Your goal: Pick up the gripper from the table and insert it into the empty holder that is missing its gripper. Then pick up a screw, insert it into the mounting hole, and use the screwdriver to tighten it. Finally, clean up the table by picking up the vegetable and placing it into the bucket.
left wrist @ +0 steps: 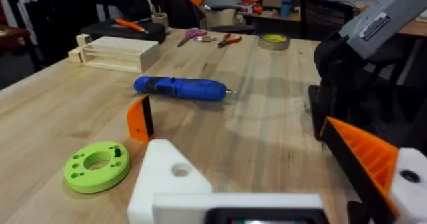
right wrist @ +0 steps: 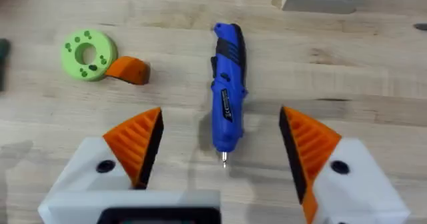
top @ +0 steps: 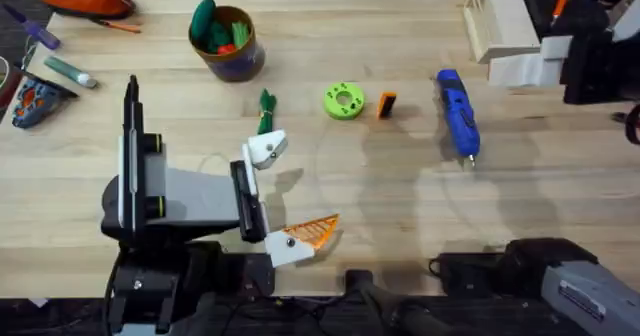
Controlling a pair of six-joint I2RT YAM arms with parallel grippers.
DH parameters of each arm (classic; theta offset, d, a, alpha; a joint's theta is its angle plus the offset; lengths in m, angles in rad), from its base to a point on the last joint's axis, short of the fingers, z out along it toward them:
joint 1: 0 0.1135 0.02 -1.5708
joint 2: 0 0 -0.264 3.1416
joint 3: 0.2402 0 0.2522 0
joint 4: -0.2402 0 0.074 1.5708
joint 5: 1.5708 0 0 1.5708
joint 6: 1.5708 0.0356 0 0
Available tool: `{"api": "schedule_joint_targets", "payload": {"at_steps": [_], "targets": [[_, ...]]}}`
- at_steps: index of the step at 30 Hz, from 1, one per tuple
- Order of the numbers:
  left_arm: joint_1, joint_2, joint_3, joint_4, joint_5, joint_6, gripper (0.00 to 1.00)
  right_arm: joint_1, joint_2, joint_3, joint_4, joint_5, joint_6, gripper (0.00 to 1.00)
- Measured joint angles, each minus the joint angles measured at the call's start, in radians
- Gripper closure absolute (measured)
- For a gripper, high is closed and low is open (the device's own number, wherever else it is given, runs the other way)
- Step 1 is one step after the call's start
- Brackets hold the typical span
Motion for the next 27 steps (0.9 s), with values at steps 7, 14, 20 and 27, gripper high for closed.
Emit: {"api": "schedule_joint_targets", "payload": {"at_steps": [7, 14, 20, 27], "targets": [[0.0, 0.0, 0.0, -0.004, 0.018, 0.0, 0.001, 0.0, 0.0, 0.0, 0.0, 0.0, 0.0, 0.008], [0.0, 0.0, 0.0, -0.002, 0.013, 0.0, 0.002, 0.0, 0.0, 0.0, 0.0, 0.0, 0.0, 0.008], [0.0, 0.0, 0.0, 0.001, 0.004, 0.0, 0.001, 0.0, 0.0, 0.0, 0.0, 0.0, 0.0, 0.008], [0.0, 0.0, 0.0, 0.008, -0.029, -0.016, 0.002, 0.0, 0.0, 0.0, 0.0, 0.0, 0.0, 0.009]]}}
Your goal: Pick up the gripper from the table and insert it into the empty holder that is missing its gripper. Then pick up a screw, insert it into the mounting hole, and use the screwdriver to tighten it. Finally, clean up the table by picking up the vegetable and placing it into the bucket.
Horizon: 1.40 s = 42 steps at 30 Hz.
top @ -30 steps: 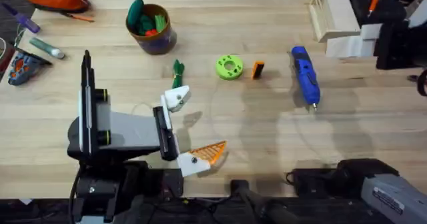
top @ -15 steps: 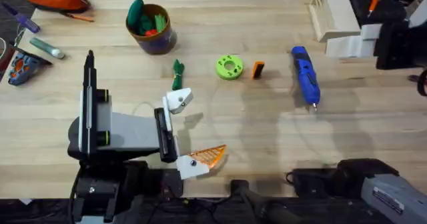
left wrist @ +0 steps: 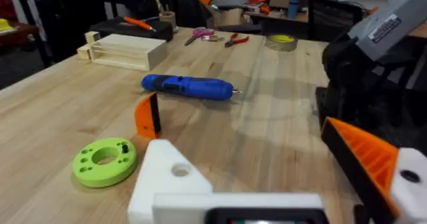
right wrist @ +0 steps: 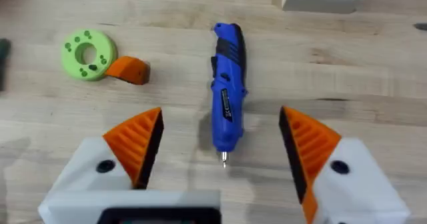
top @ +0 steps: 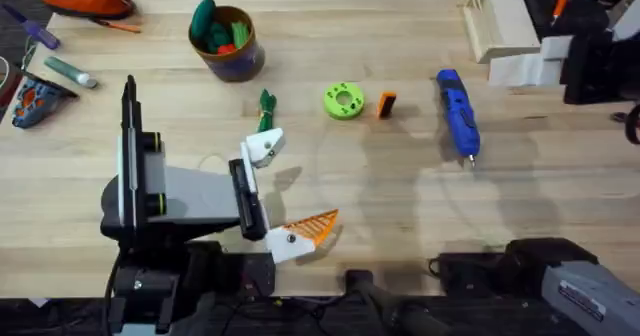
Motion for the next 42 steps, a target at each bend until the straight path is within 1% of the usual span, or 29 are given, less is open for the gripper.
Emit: {"api": "schedule_joint_targets", "payload": {"at_steps": [10, 42], "targets": [[0.0, 0.0, 0.0, 0.007, -0.036, -0.014, 0.001, 0.0, 0.0, 0.0, 0.0, 0.0, 0.0, 0.009], [0.0, 0.0, 0.0, 0.007, -0.036, -0.018, 0.001, 0.0, 0.0, 0.0, -0.001, 0.0, 0.0, 0.008]]}}
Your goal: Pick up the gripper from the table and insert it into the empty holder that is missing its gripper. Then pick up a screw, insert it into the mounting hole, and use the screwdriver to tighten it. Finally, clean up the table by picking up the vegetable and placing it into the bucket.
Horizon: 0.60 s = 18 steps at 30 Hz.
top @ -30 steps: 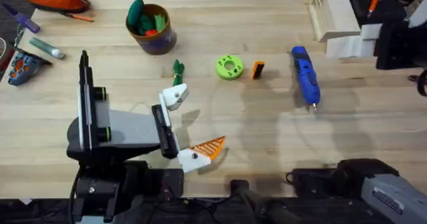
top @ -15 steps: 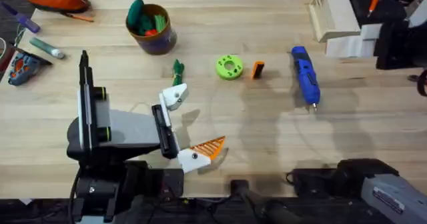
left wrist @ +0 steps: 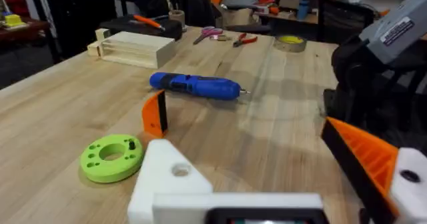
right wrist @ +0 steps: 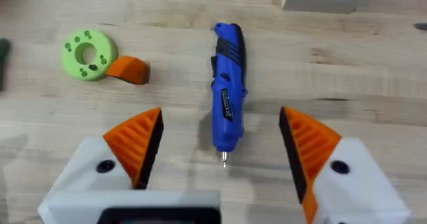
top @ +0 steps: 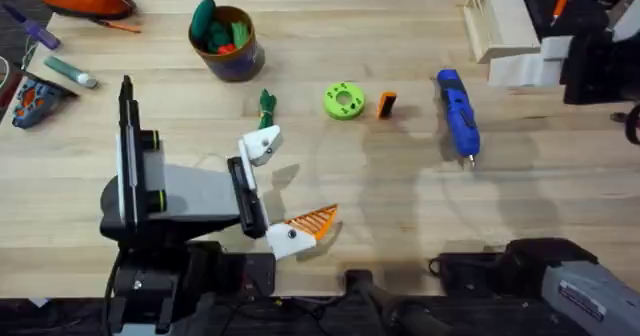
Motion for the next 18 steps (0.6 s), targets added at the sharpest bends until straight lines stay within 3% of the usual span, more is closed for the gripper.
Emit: {"api": "schedule_joint_targets", "payload": {"at_steps": [5, 12, 18], "targets": [[0.0, 0.0, 0.0, 0.0, 0.0, 0.0, 0.001, 0.0, 0.0, 0.0, 0.004, 0.0, 0.007, 0.008], [0.0, 0.0, 0.0, 0.0, 0.0, 0.0, 0.001, 0.005, 0.0, 0.0, 0.002, 0.0, 0.152, 0.008], [0.0, 0.0, 0.0, 0.0, 0.0, 0.0, 0.001, 0.109, 0.0, 0.0, 0.001, 0.051, 0.313, 0.008]]}}
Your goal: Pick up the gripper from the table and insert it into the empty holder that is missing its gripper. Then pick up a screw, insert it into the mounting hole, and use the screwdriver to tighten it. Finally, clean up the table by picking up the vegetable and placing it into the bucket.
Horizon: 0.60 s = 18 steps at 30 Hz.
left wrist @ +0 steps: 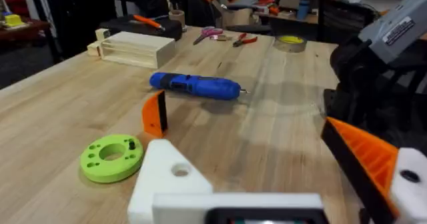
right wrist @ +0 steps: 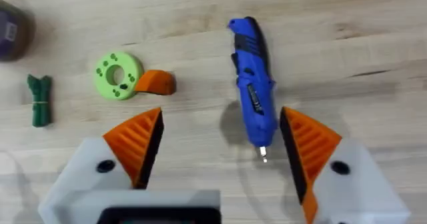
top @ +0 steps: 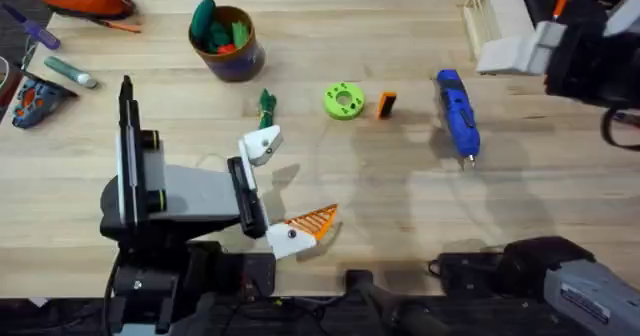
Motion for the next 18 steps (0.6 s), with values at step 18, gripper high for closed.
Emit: {"api": "schedule_joint_targets", "payload": {"at_steps": [18], "targets": [[0.0, 0.0, 0.0, 0.0, 0.0, 0.0, 0.001, 0.403, 0.407, 0.216, -0.165, 0.162, 0.29, 0.008]]}}
